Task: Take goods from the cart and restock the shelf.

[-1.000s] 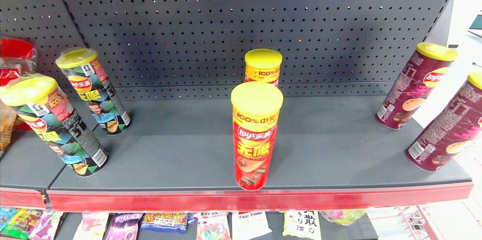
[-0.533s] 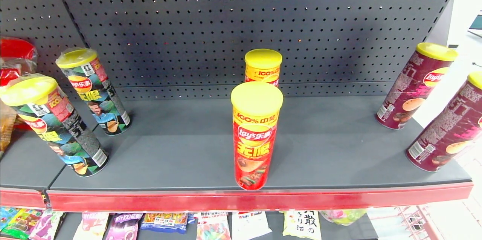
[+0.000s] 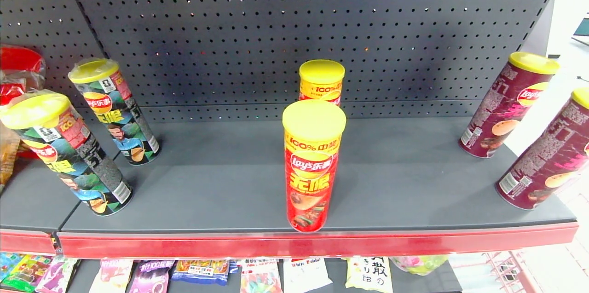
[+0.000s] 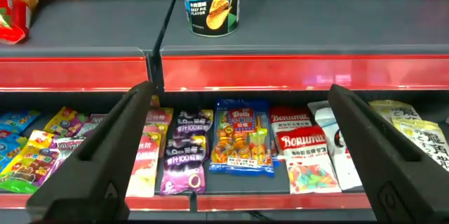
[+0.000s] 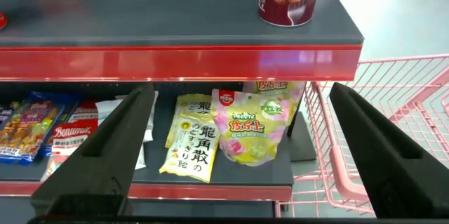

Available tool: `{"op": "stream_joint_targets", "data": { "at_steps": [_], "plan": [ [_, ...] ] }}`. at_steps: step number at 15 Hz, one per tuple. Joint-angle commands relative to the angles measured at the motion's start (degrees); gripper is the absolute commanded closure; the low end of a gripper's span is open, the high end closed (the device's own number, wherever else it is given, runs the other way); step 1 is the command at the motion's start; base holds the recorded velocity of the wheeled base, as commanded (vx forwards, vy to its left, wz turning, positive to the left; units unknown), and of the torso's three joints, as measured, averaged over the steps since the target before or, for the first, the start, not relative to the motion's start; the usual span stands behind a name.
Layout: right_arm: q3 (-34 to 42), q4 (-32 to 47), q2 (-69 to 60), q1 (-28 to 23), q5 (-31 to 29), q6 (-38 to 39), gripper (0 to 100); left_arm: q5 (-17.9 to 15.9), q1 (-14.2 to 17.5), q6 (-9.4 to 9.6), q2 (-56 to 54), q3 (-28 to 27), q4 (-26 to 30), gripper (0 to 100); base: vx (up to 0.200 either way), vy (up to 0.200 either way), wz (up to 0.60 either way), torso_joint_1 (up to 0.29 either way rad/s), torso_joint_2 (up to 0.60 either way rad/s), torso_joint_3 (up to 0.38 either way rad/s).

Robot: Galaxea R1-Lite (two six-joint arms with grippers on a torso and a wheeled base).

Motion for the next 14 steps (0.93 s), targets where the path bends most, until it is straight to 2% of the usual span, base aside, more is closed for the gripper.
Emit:
{"op": "stream_joint_targets", "data": {
  "at_steps": [1,4,6,8,9,10,11,12,14],
  "plan": [
    [0.0,0.0,-0.1,0.0,0.0,0.0,0,0.0,0.0,-0.01,0.1,0.0,0.0,0,0.000,0.000,0.00,0.000,0.00,0.000],
    [0.0,0.0,-0.1,0.0,0.0,0.1,0,0.0,-0.1,0.17,0.2,-0.1,0.0,0,0.000,0.000,0.00,0.000,0.00,0.000],
    [0.0,0.0,-0.1,0.0,-0.1,0.0,0,-0.4,-1.8,0.34,3.4,0.0,0.0,0,0.000,0.000,0.00,0.000,0.00,0.000],
    [0.0,0.0,-0.1,0.0,-0.2,-0.1,0,-0.7,-1.7,0.52,3.3,-0.1,-0.1,0,0.000,0.000,0.00,0.000,0.00,0.000],
    [0.0,0.0,-0.1,0.0,-0.2,-0.2,0,-3.1,-3.3,2.72,4.6,-0.1,-0.2,0,0.000,0.000,0.00,0.000,0.00,0.000],
    [0.0,0.0,-0.1,0.0,-0.2,-0.5,0,-10.2,-6.3,3.60,8.6,-4.8,-0.9,0,0.000,0.000,0.00,0.000,0.00,0.000],
    [0.0,0.0,-0.1,-0.1,-0.2,-0.5,0,-11.9,-7.8,-0.01,18.5,-14.3,-1.8,0,0.000,0.000,0.00,0.000,0.00,0.000],
    [0.0,0.0,0.0,0.0,-0.3,-0.5,0,-14.0,-8.8,-7.74,33.4,-27.9,-2.0,0,0.000,0.000,0.00,0.000,0.00,0.000],
    [0.0,0.0,-0.1,0.0,-0.4,-0.4,0,-18.5,-10.9,-5.46,41.4,-27.9,-1.9,0,0.000,0.000,0.00,0.000,0.00,0.000]
  ]
}}
